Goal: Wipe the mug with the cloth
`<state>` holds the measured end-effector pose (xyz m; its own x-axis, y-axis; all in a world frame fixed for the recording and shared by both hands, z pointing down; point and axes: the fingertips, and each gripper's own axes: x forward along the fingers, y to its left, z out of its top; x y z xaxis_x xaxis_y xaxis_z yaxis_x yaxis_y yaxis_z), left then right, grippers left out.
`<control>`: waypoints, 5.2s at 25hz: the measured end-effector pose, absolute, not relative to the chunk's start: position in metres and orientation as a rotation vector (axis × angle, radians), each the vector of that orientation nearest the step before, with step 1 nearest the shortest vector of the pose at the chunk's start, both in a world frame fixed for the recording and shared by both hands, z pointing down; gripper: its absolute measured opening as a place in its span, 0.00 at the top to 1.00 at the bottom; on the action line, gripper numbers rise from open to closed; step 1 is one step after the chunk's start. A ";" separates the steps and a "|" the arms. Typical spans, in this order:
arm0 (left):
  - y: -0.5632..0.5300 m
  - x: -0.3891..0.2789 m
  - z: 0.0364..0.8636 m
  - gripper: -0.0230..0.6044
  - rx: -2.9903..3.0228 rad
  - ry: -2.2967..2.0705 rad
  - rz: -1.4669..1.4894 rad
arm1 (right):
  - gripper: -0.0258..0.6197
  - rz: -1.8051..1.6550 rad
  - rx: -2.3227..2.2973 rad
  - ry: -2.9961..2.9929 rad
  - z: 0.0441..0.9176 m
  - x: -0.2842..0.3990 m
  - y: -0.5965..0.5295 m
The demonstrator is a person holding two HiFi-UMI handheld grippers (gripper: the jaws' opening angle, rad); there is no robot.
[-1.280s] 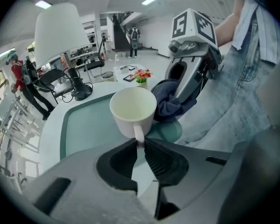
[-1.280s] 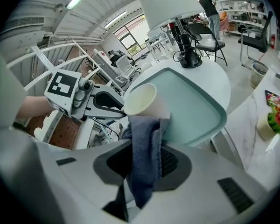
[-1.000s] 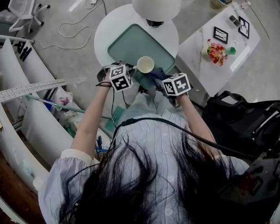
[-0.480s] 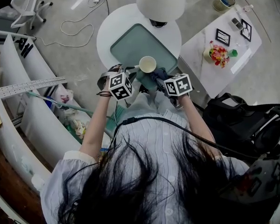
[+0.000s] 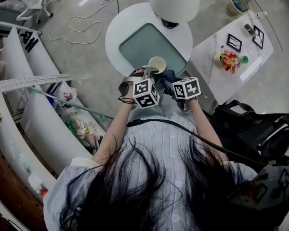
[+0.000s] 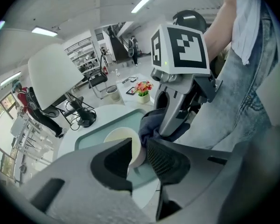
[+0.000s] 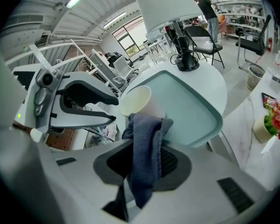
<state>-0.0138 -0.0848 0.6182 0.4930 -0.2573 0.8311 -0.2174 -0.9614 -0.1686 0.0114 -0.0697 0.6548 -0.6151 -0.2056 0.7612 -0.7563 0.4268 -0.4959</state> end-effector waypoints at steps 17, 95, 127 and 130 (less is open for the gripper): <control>-0.089 -0.014 0.659 0.84 -2.558 0.324 -1.729 | 0.82 1.161 0.803 -2.066 0.656 0.010 -0.069; -0.109 -0.001 0.659 0.85 -2.823 1.034 -1.800 | 0.82 0.914 0.733 -1.981 0.670 0.044 -0.116; -0.091 -0.006 0.671 0.89 -2.372 -0.243 -1.780 | 0.82 0.878 0.683 -1.983 0.672 0.056 -0.127; -0.087 -0.010 0.671 0.89 -2.273 -0.412 -1.766 | 0.82 0.864 0.687 -1.984 0.669 0.059 -0.133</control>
